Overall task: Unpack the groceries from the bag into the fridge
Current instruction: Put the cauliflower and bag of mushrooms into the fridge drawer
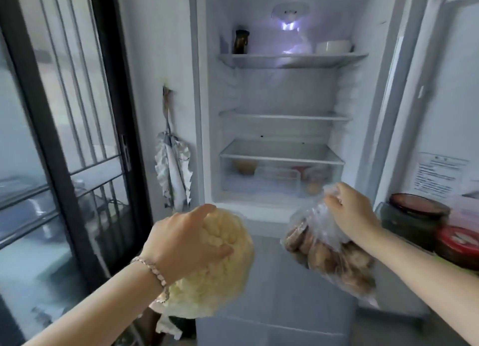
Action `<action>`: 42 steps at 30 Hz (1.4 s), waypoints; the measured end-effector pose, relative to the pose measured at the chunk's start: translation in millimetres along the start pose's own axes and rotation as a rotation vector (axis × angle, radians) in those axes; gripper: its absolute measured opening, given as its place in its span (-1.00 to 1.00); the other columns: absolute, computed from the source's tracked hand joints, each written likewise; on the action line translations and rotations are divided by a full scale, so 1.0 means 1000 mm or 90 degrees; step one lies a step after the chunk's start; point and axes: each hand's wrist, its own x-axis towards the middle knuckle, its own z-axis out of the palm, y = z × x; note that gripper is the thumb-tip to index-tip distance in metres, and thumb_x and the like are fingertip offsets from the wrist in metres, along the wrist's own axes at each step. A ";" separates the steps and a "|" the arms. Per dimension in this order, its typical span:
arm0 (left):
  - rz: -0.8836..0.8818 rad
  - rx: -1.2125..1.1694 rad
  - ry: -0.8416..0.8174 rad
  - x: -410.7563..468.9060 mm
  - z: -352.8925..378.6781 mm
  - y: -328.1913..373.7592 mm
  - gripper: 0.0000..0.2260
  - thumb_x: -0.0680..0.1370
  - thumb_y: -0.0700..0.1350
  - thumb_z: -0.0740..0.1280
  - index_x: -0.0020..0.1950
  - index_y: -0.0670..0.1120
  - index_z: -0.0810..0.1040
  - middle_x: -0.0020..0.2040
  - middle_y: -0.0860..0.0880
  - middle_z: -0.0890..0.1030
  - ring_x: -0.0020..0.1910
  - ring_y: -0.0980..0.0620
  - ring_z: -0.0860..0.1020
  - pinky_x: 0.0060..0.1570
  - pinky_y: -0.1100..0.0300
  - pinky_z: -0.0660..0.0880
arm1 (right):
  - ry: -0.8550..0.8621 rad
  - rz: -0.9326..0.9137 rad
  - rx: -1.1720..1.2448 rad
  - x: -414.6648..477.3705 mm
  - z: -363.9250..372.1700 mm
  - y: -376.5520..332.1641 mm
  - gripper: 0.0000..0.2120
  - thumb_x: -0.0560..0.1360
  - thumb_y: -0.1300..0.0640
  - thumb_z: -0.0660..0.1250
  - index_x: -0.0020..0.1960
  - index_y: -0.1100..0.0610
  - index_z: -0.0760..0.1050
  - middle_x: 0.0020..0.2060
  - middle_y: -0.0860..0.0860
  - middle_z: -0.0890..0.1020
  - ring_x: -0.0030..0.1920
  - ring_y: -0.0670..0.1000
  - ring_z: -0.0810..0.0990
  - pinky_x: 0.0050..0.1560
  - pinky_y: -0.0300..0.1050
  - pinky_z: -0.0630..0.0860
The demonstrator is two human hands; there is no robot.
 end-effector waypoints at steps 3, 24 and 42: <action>0.006 0.010 0.006 0.059 0.011 0.002 -0.29 0.29 0.41 0.32 0.39 0.27 0.22 0.07 0.13 0.58 0.06 0.11 0.55 0.06 0.25 0.47 | -0.015 -0.061 -0.002 0.067 0.020 0.023 -0.80 0.58 0.19 0.18 -0.22 0.17 0.36 -0.30 0.02 0.50 -0.22 0.06 0.46 -0.29 -0.10 0.27; 0.151 -0.252 0.067 0.285 0.052 0.010 -0.36 0.21 0.15 0.51 0.27 0.26 0.42 -0.22 0.37 0.43 -0.26 0.33 0.45 -0.27 0.52 0.35 | -0.376 0.259 -0.147 0.214 0.086 0.106 -0.32 0.30 -0.24 0.32 0.31 0.08 0.32 0.25 0.02 0.42 0.24 0.08 0.45 0.12 -0.06 0.44; -0.029 -0.775 0.078 0.370 0.062 0.049 -0.59 0.35 -0.02 0.50 0.12 -0.17 0.57 -0.30 0.03 0.62 -0.48 0.25 0.58 -0.55 0.40 0.44 | -0.001 0.226 0.354 0.213 0.096 0.049 -0.14 -0.07 -0.34 0.43 0.16 -0.01 0.45 -0.02 -0.06 0.63 -0.07 -0.11 0.62 -0.17 -0.25 0.57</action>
